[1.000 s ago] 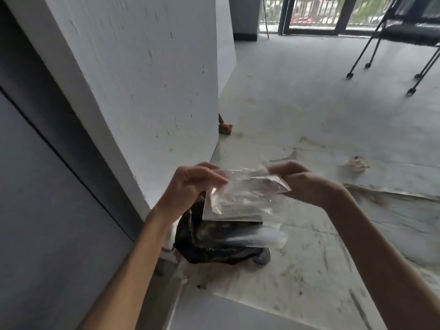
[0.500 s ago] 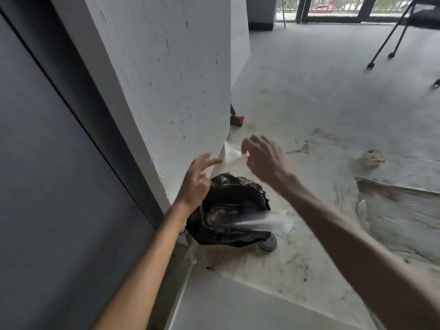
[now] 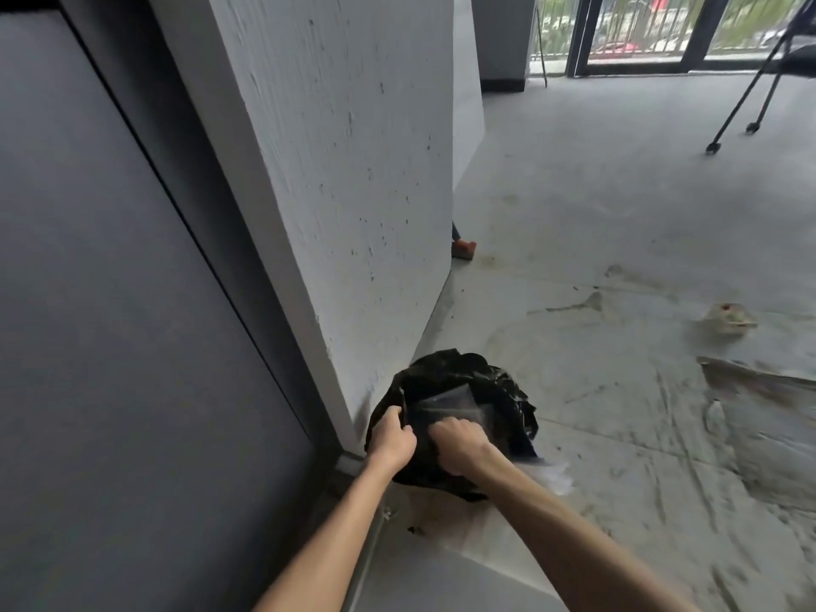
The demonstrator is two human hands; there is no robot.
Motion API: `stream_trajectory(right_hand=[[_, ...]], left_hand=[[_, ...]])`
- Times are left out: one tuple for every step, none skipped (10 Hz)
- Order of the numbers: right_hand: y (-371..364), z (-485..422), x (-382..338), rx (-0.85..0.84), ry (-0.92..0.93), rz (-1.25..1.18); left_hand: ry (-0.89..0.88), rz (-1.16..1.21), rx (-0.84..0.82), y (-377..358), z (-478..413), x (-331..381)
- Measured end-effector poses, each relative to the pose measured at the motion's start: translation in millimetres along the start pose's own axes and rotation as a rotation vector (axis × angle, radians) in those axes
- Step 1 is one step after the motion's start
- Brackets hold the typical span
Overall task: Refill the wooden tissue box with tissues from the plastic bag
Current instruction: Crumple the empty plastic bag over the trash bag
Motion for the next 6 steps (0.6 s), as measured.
stream_trajectory(right_hand=[[25, -5, -6, 0.317, -0.001, -0.171], [22, -11, 2, 0.228, -0.103, -0.209], [25, -12, 8, 0.154, -0.042, -0.192], [53, 3, 3, 0.235, 0.025, -0.228], [105, 44, 4, 0.189, -0.06, -0.208], [172, 94, 10, 0.062, -0.145, -0.092]], left_hand=[[-0.033, 0.03, 0.032, 2, -5, 7], [-0.01, 0.017, 0.032, 0, -8, 4], [-0.004, 0.006, 0.016, -2, -7, 1], [-0.002, -0.049, 0.021, 6, 13, 11], [0.059, -0.299, -0.055, 32, 57, 32], [0.062, -0.454, -0.208, 78, 116, 82]])
Point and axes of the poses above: each hand's wrist, its own z-axis away from the middle knuckle, its own y-axis out of the back of the hand, x = y × z, the point moved 5 cm from there along -z, towards the middle knuckle, and after that the axes turned 2 degrees about y, right-handed, at the moved point
